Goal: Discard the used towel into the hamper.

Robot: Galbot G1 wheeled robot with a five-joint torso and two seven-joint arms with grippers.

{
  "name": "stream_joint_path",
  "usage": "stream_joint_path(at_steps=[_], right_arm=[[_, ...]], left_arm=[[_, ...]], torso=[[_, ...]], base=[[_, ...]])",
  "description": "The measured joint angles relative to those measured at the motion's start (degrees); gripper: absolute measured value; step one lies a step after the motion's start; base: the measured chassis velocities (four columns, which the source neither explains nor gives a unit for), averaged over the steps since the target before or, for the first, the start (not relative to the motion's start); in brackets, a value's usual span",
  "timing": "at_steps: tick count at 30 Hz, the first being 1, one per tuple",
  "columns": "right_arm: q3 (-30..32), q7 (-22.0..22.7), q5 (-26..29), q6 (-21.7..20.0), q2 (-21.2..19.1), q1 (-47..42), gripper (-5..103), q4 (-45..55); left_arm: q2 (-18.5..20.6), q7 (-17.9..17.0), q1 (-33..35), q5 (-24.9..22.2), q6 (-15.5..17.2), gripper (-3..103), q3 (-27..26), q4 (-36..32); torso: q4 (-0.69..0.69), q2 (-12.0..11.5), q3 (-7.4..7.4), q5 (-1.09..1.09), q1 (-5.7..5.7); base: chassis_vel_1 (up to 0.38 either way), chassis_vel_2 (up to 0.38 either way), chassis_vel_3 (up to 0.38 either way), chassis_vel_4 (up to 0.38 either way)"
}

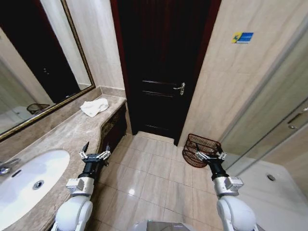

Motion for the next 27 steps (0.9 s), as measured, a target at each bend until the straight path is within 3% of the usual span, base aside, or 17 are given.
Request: stream_joint_path(at_steps=[27], right_arm=[[-0.08,-0.63,-0.01,0.46,-0.14,-0.16,100,-1.03]], left_arm=[[-0.55,0.07,0.86,-0.03,0.09,100,0.09,-0.8]], torso=[[0.01,0.0,0.0,0.0,0.01]], base=[[-0.093,0.102,0.103,-0.095]])
